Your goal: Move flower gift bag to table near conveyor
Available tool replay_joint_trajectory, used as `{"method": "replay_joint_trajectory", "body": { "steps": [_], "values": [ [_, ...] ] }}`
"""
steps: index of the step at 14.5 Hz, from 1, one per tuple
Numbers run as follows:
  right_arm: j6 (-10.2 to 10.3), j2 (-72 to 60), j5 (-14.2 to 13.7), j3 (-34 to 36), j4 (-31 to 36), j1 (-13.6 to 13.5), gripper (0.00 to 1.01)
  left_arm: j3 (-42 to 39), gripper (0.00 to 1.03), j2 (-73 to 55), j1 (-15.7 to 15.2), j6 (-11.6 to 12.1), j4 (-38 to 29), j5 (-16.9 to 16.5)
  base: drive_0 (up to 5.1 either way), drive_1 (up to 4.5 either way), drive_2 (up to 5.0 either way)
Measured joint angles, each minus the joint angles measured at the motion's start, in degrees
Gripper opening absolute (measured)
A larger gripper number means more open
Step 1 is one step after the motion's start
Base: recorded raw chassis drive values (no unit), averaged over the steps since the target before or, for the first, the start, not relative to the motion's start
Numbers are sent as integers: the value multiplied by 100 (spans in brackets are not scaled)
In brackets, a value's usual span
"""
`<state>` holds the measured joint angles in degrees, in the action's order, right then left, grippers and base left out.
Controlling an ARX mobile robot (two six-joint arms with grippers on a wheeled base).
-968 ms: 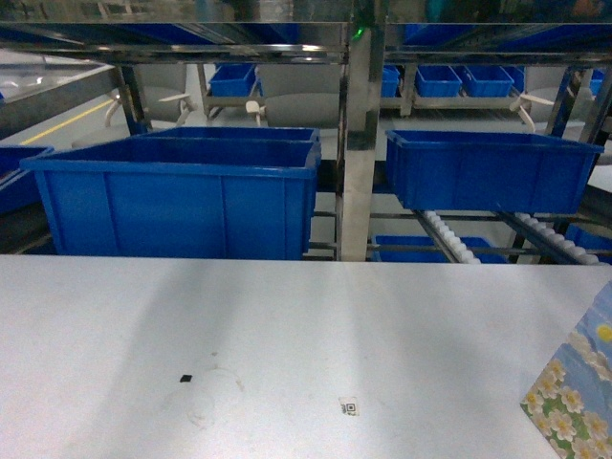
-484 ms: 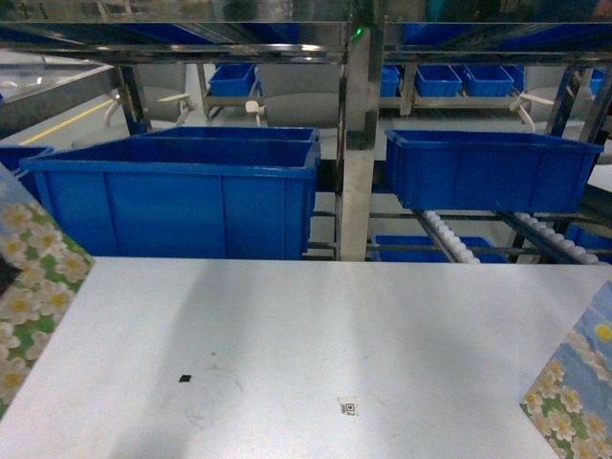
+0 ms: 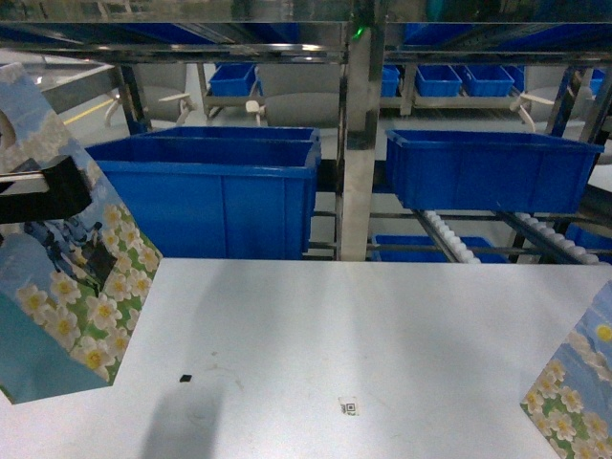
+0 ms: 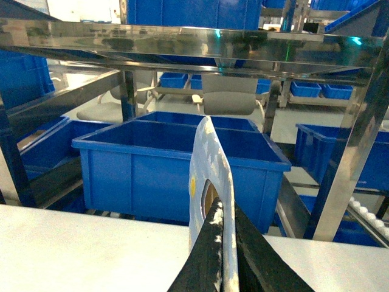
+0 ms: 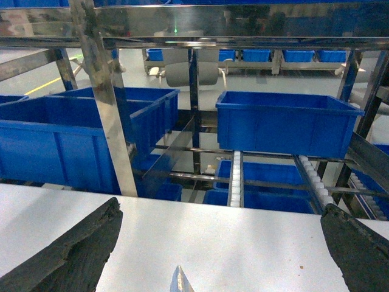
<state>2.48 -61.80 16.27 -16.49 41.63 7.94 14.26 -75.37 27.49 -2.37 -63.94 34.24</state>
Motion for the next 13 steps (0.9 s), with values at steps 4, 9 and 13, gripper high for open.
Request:
{"method": "replay_joint_trajectory", "body": {
  "steps": [4, 9, 13],
  "values": [
    [0, 0, 0, 0, 2, 0, 98, 516, 2, -990, 254, 85, -354, 199, 0, 0, 0],
    [0, 0, 2, 0, 0, 0, 98, 925, 2, -2002, 542, 247, -785, 308, 0, 0, 0],
    [0, 0, 0, 0, 2, 0, 98, 938, 2, -2837, 535, 214, -944, 396, 0, 0, 0]
  ]
}}
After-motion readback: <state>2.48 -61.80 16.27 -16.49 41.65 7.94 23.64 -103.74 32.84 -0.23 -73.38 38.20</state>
